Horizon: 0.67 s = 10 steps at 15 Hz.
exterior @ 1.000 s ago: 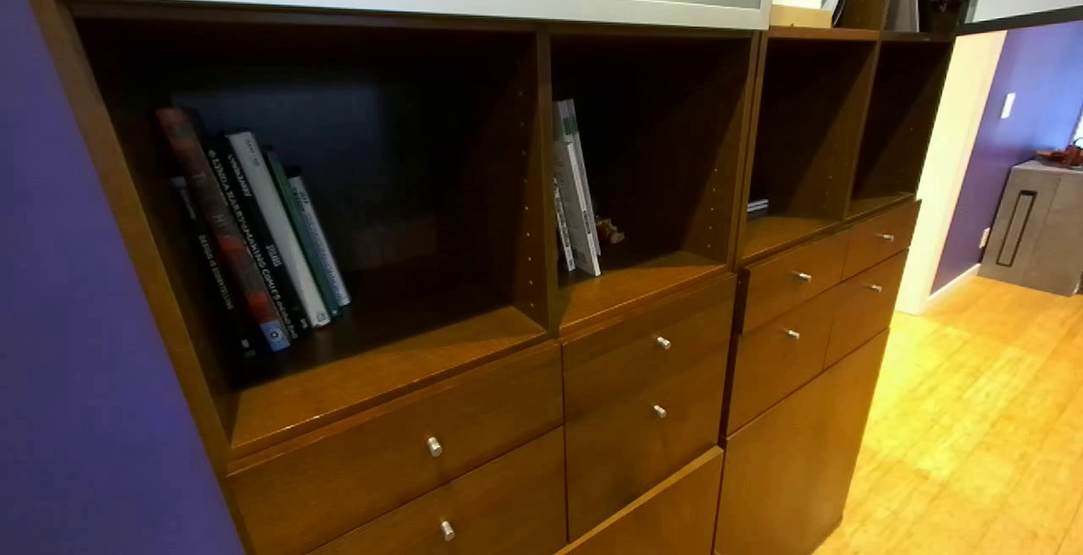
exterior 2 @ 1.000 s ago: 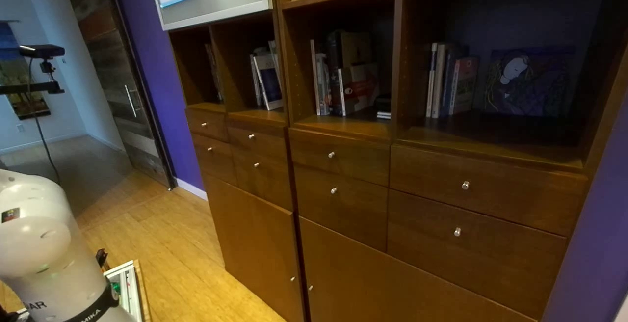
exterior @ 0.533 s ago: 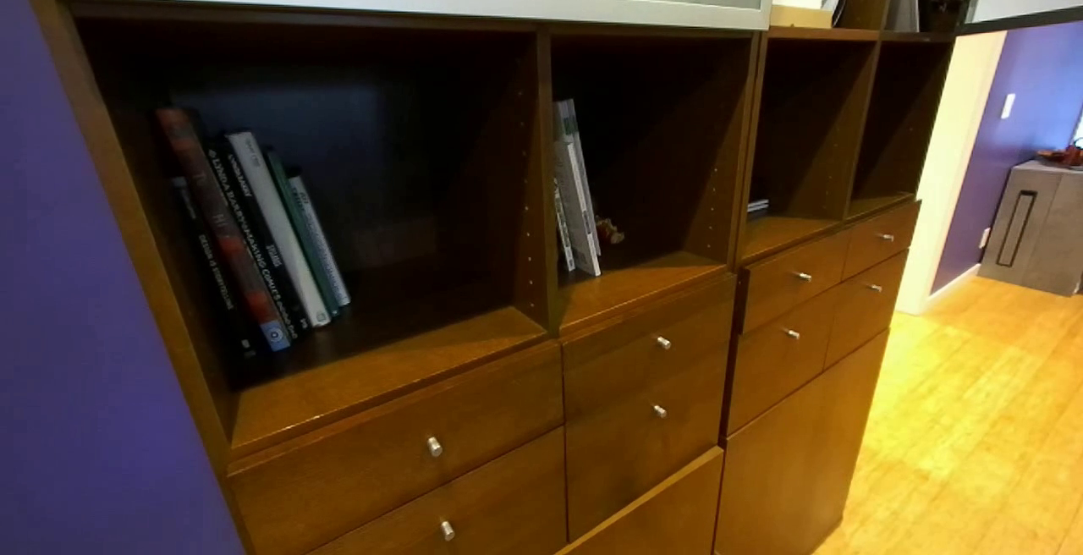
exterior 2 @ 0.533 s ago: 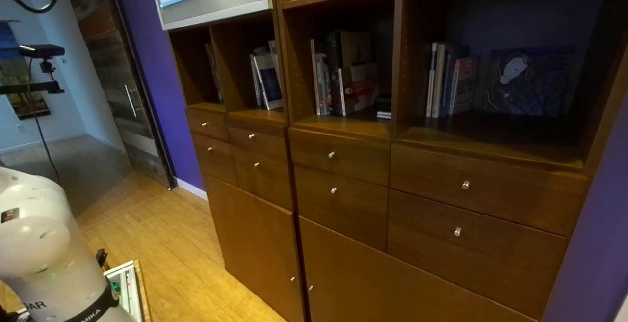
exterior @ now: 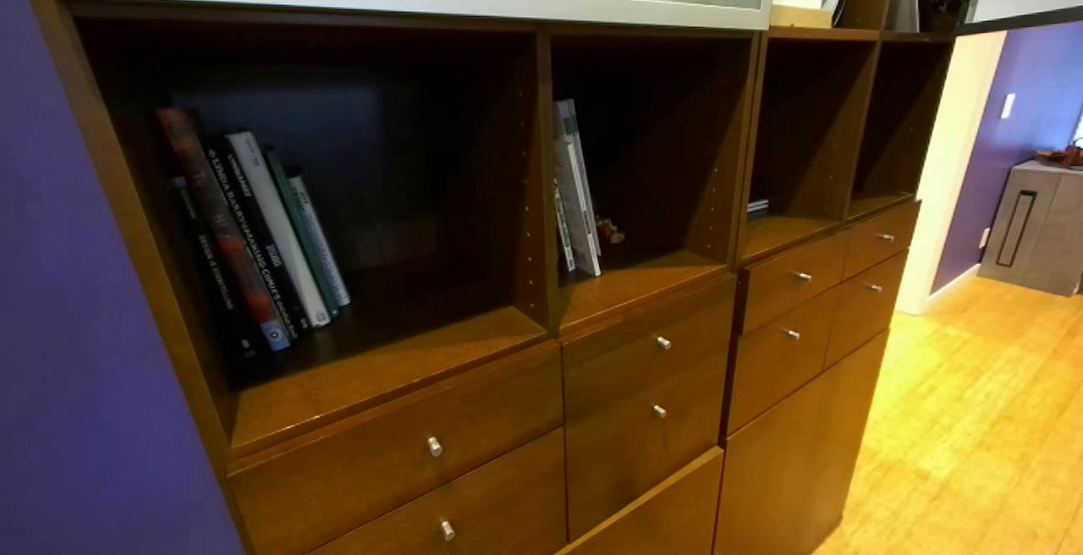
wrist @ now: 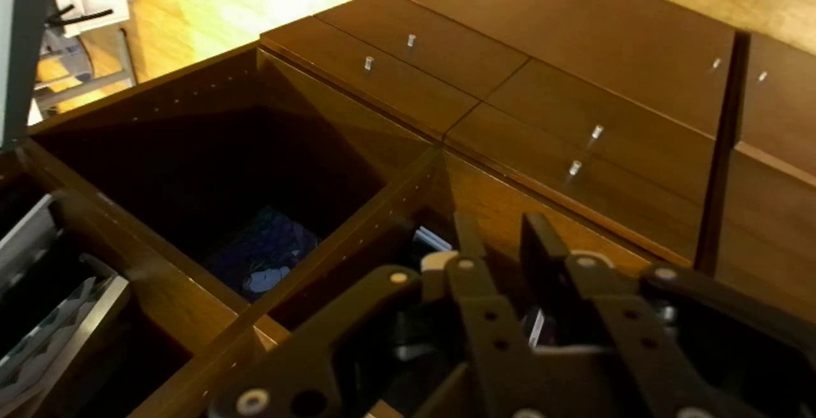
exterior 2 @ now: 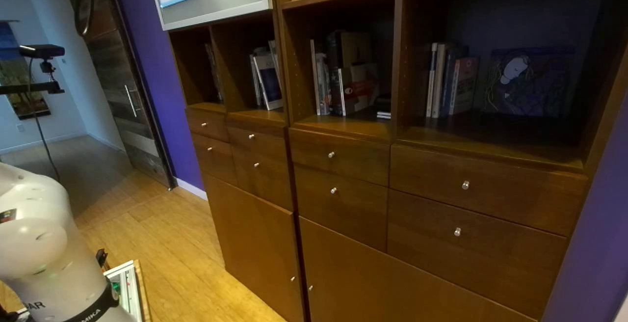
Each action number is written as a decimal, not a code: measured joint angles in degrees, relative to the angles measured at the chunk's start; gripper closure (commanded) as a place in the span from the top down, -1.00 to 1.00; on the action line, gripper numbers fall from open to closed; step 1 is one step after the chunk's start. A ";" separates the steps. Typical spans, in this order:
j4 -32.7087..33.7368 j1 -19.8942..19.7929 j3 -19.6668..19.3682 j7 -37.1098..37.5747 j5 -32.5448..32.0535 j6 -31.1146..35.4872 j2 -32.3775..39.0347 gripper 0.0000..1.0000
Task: Open the top right cupboard door
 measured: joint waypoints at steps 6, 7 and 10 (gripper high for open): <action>-0.08 -0.17 -0.23 11.60 9.99 4.07 -0.52 0.93; -0.39 -0.17 -0.29 13.32 11.70 4.99 -0.94 0.98; -4.04 -0.44 -1.14 17.62 15.59 8.54 -2.85 1.00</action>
